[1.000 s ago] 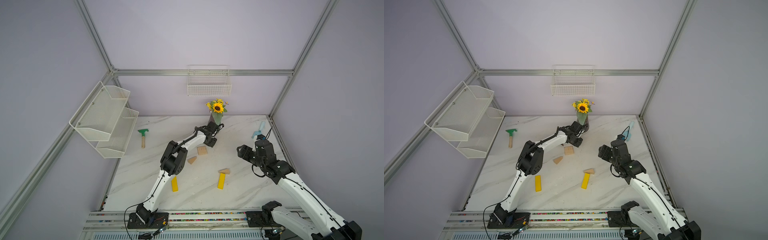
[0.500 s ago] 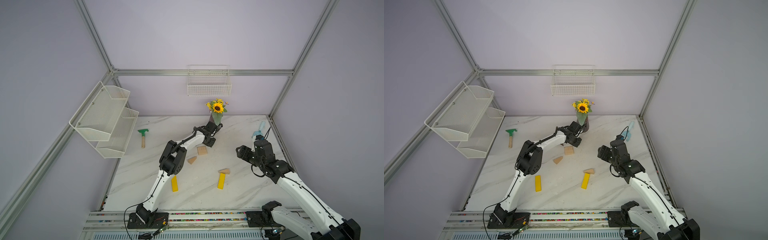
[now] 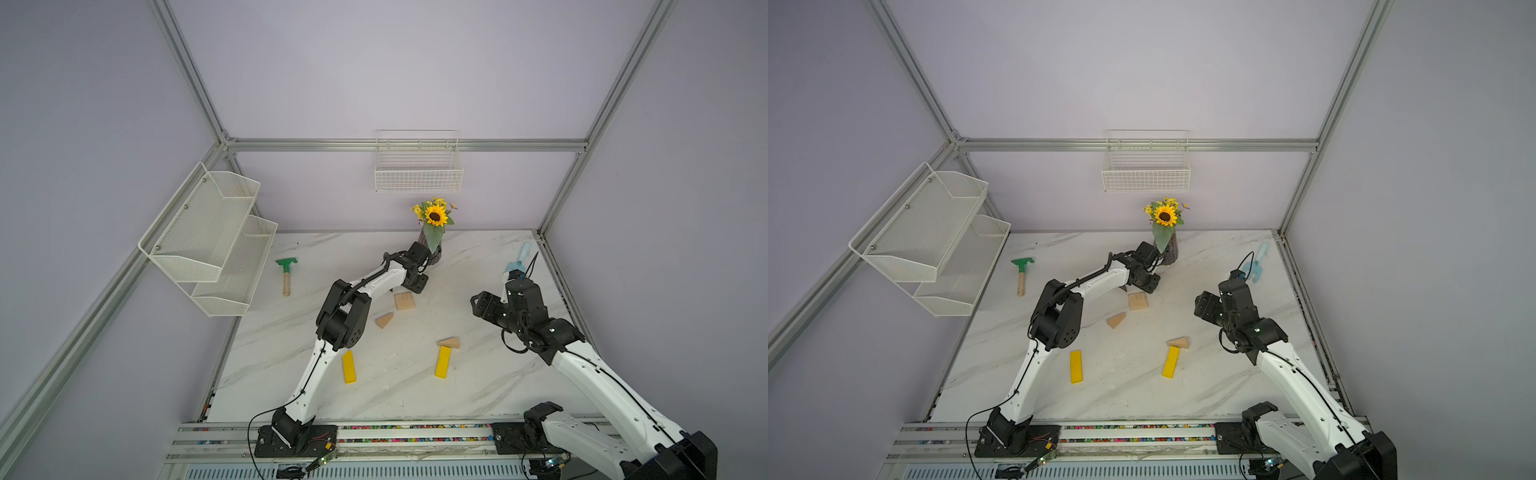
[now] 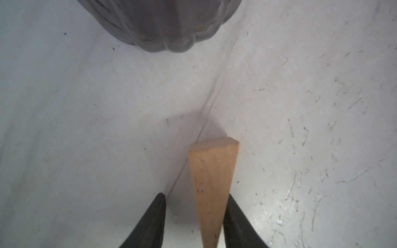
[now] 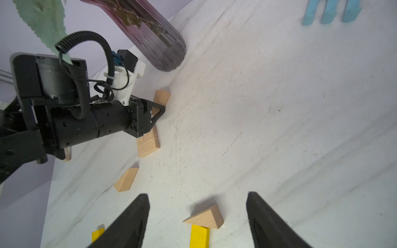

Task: Assemble a small pinwheel with building blocks
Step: Assemble the building block at the center of the board, then pick up the building block from the center of the board.

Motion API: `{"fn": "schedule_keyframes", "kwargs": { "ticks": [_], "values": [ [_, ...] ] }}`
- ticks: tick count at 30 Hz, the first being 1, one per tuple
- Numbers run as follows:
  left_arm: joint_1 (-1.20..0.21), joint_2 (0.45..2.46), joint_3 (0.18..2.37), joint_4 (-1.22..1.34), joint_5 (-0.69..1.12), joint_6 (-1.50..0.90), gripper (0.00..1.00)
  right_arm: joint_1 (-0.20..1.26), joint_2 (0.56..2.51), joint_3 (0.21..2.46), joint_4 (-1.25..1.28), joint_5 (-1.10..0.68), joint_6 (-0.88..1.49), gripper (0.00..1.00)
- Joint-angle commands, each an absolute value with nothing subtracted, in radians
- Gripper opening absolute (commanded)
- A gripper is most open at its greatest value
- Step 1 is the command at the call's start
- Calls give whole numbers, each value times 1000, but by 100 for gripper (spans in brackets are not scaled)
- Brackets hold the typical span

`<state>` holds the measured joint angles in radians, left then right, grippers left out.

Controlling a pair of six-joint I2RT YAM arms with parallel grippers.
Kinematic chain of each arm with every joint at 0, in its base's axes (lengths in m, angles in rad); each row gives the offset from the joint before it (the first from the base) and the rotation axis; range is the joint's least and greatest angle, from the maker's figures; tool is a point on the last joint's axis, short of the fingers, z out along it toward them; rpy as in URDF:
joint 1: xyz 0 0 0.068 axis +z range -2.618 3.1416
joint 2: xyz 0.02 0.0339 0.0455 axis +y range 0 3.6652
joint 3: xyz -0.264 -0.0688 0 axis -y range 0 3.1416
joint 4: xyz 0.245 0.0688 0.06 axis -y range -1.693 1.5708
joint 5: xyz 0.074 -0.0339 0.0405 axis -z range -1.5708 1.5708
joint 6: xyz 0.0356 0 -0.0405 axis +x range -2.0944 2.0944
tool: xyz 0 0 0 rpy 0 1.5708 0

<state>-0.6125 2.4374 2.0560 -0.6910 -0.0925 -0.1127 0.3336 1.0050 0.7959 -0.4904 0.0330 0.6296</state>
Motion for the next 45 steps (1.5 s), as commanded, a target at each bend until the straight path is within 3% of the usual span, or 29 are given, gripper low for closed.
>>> {"fn": "schedule_keyframes", "kwargs": {
  "ticks": [1,9,16,22,33,45],
  "values": [
    [-608,2380,2016,-714,-58,-134,53,331,1035,846,-478,66,512,76],
    [-607,2223,1953,-621,-10,-135,76,330,1169,985,-477,68,107,77],
    [-606,1997,1802,-518,2,-188,83,331,1262,1001,-552,-77,-220,74],
    [-606,1719,1512,-421,-24,-262,87,384,1202,887,-527,-189,-427,70],
    [-591,1323,1099,-426,-122,-339,93,541,1359,819,-521,-129,-518,66],
    [-588,1185,932,-428,-121,-412,96,546,1434,790,-517,-129,-535,56]
  ]
}}
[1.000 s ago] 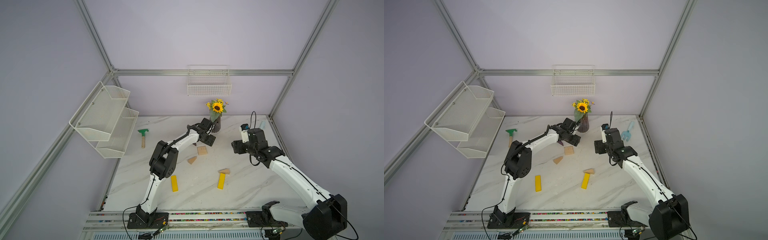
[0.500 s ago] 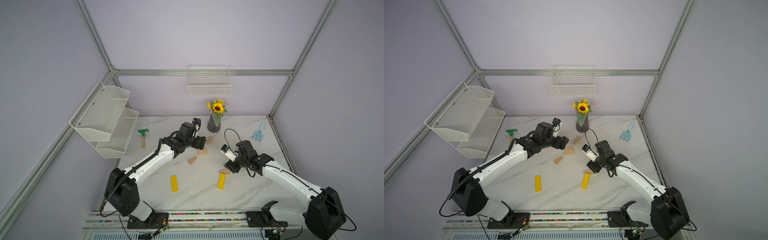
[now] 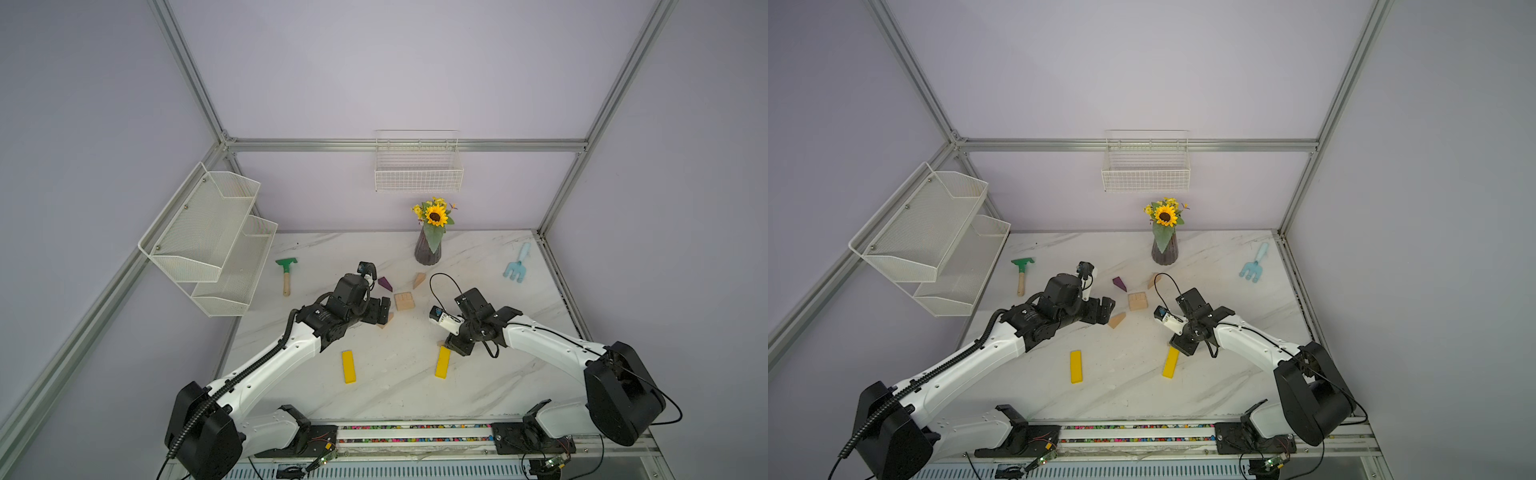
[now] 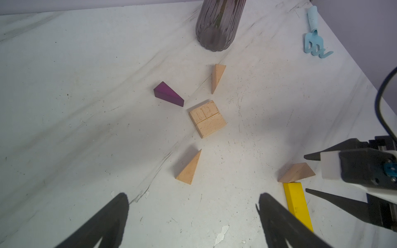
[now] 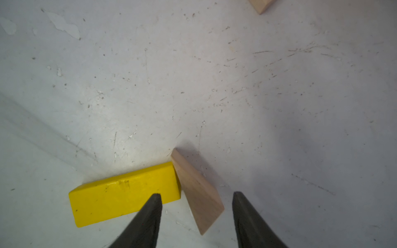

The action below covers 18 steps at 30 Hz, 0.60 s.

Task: Assemble a small pinwheel with building blocks
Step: Pick up the building block from the center of the board.

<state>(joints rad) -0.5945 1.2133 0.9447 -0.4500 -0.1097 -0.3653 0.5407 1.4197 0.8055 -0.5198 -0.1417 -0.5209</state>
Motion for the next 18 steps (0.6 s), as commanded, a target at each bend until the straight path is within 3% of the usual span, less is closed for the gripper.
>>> {"fn": "schedule_keyframes", "kwargs": {
  "ticks": [1,7,13,18],
  "values": [
    [-588,1182,926,-428,-117,-416,96,546,1439,788,-514,-128,-534,55],
    [-588,1164,913,-433,-70,-432,98,545,1490,784,-498,-72,-531,45],
    [-588,1156,905,-420,-56,-431,99,545,1522,793,-478,-55,-524,21],
    [-587,1157,897,-413,-58,-428,100,545,1554,812,-442,-25,-522,15]
  ]
}}
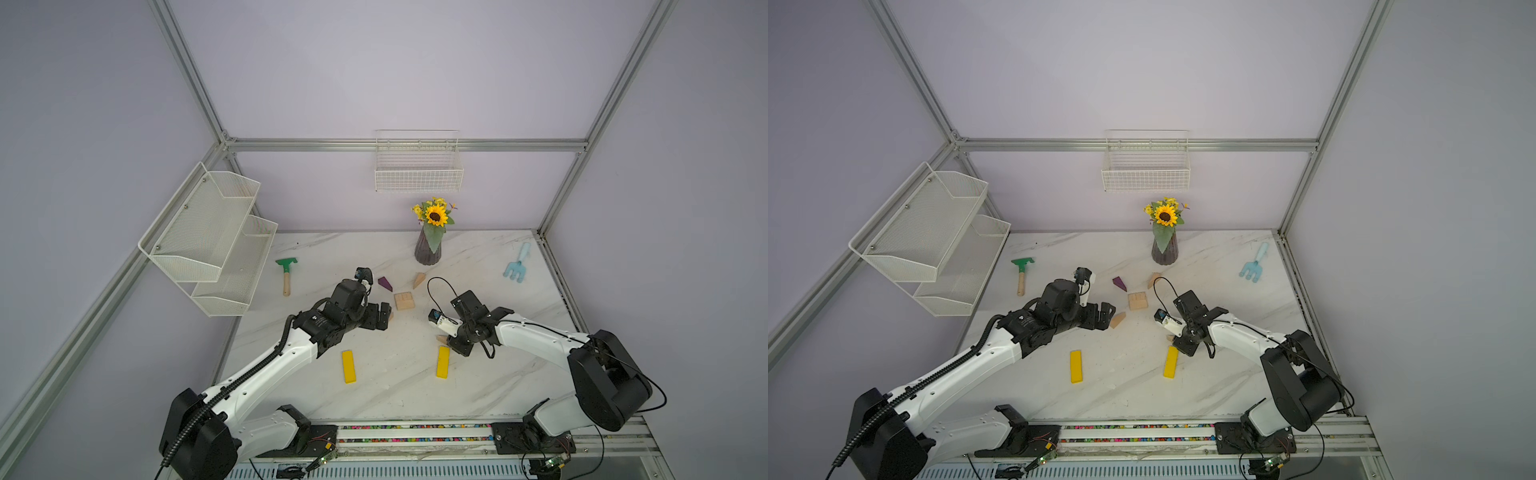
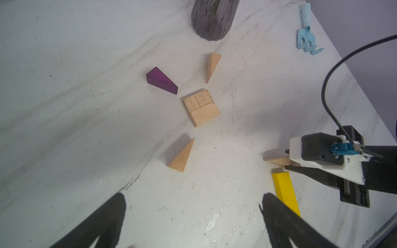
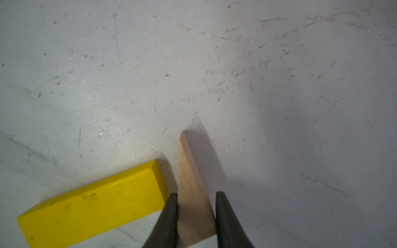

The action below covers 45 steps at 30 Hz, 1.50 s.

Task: Assemble a small pinwheel with building blocks
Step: Pick up the building block from the center of the board, then assemble the building block at the center of the board.

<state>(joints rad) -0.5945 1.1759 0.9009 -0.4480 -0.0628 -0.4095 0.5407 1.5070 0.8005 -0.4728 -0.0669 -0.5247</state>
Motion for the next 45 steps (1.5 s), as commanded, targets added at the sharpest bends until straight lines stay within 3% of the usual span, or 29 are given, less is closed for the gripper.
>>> {"fn": "schedule_keyframes", "kwargs": {
  "ticks": [1,12,45],
  "values": [
    [-588,1158,895,-410,-58,-430,100,543,1569,821,-436,-20,-524,14],
    [-588,1144,882,-418,-54,-435,100,508,1744,973,-376,12,-566,11],
    [-588,1127,863,-405,-37,-447,100,488,1848,1092,-355,-111,-558,16]
  ]
}}
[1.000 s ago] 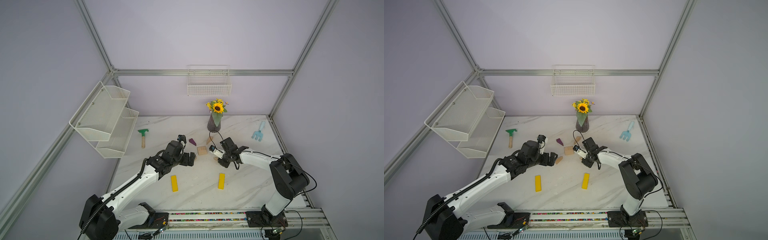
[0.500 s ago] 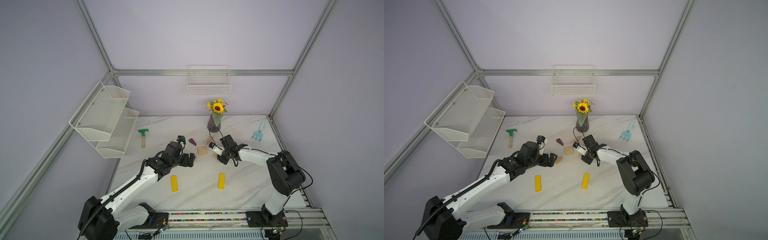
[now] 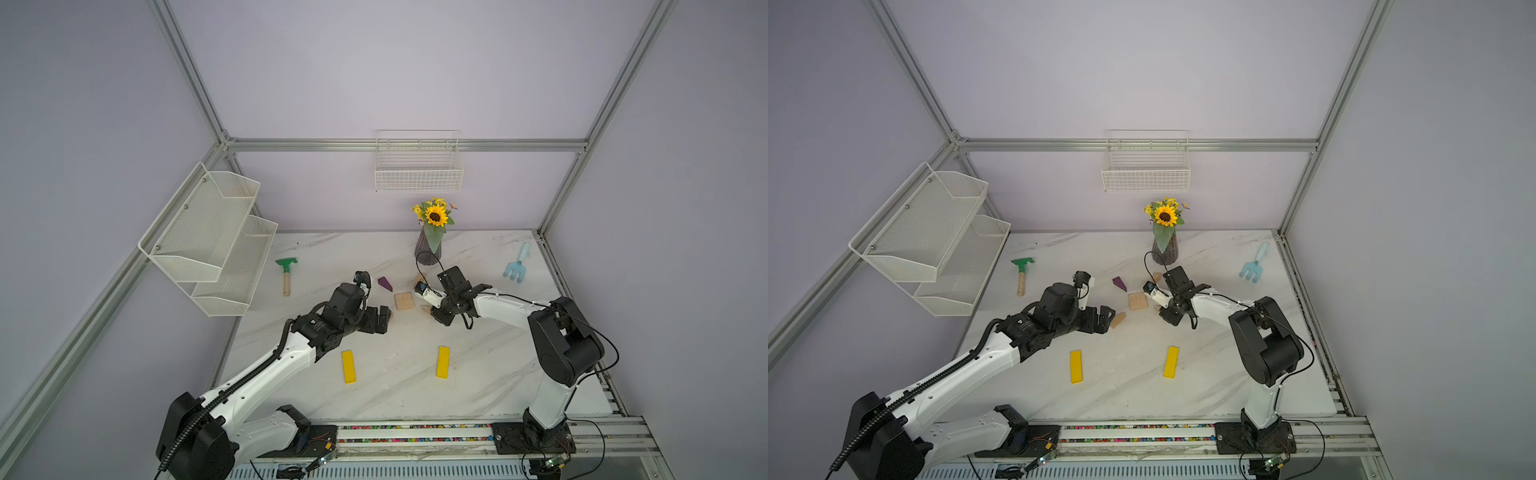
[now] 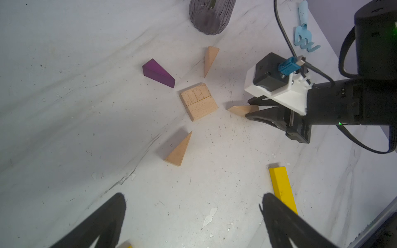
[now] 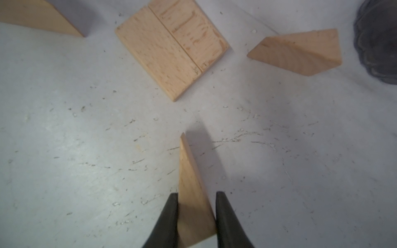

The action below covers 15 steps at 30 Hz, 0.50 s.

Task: Assemble a small pinwheel with building blocks
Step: Assemble the building block at the center of the board.

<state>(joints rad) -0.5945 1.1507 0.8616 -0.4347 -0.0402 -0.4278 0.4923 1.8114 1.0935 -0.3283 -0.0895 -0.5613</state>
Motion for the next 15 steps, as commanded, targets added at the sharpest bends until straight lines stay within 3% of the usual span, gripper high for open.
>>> {"fn": "schedule_keyframes", "kwargs": {
  "ticks": [1,15],
  "values": [
    [-588,1127,861,-406,-37,-446,100,488,1847,1091,-355,-112,-558,16],
    [-588,1132,847,-389,-25,-456,100,488,1836,1120,-332,-111,-536,42]
  ]
}}
